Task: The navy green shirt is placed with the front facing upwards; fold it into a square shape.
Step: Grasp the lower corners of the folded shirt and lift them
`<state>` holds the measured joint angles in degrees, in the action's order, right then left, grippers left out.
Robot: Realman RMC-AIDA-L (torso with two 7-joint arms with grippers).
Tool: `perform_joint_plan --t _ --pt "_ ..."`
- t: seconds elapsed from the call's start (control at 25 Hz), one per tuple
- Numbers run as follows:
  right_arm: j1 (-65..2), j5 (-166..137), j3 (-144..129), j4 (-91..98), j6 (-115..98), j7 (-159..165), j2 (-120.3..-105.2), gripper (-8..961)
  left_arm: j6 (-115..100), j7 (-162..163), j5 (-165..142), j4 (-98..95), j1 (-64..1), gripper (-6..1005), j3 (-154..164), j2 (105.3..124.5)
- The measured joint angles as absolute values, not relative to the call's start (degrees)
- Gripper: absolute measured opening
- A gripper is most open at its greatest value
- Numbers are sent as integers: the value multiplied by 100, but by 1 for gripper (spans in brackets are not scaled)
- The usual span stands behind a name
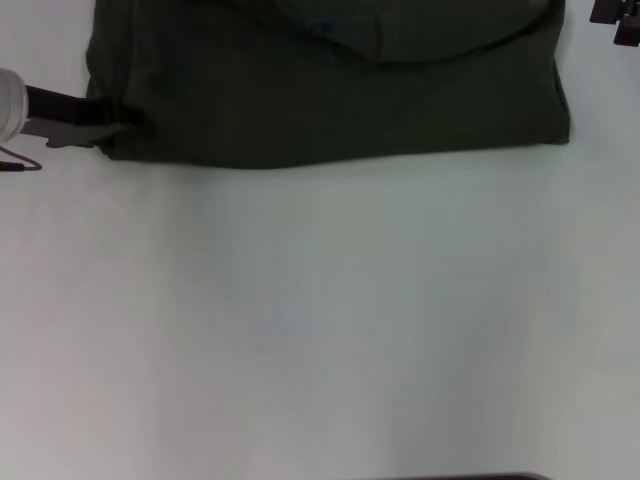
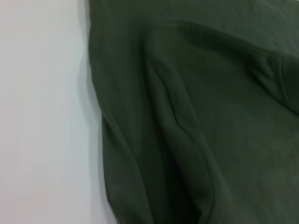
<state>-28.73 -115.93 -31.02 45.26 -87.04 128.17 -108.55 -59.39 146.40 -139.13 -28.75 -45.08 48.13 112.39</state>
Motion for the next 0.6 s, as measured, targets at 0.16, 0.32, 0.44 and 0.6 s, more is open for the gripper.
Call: perform_joint_plan --t 0.16,0.32,0.44,0.6 --pt "-2866 -11578 -3102 4526 -8711 12847 -10843 916 -5984 14741 -13936 -2870 -4532 486 4887 11195" --pt "-2871 -11579 -3102 4526 -8726 12862 -10834 917 -6006 14747 -13941 -2862 -4564 347 4934 11199" --pt "-2880 -11589 -3102 4526 -8735 12909 -10828 917 -6056 14745 -13943 -2858 -4574 258 4942 11208" --pt "-2876 -11595 -3108 4526 -8741 12924 -10808 917 -6207 14710 -13948 -2864 -4579 176 4942 11178"
